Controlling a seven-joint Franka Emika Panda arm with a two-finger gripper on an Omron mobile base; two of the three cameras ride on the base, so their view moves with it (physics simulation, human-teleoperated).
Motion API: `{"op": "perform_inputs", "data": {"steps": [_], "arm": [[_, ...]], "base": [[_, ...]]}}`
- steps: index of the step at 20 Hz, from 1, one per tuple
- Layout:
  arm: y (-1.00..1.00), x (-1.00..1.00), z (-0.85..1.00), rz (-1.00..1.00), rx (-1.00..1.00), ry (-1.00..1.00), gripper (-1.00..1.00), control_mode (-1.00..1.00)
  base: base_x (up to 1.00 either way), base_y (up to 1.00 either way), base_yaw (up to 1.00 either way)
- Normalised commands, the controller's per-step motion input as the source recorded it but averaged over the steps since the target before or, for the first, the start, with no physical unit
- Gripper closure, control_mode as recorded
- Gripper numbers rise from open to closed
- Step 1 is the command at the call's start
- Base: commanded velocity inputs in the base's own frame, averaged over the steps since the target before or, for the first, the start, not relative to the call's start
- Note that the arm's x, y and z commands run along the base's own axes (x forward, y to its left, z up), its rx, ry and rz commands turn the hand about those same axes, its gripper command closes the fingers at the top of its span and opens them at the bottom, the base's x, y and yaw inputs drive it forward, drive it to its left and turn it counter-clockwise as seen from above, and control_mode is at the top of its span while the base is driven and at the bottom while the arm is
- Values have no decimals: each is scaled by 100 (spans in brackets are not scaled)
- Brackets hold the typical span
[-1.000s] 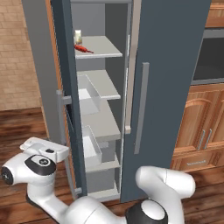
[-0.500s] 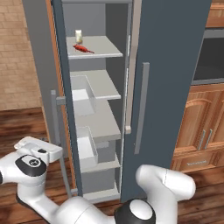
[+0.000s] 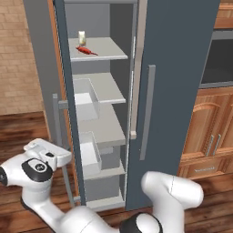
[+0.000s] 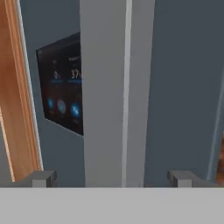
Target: There's a fish in the fridge that needs to be moved to the freezer for freezing. Pick up the fish from the fridge, place it on any shelf in the freezer, and close the fridge and freezer doors when done.
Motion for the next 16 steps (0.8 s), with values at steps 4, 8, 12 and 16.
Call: {"op": "perform_inputs", "data": {"steps": [4,8,12,16], "arm": [[-86,4,0,0,1,-3,-100,-100],[-90,4,0,0,2,0,-100,-100],[-91,1,0,0,2,0,-100,-100],[-89,2,0,0,4,-1,-100,-100]], "base": [[0,0,0],[0,0,0],[0,0,0],[0,0,0]]}}
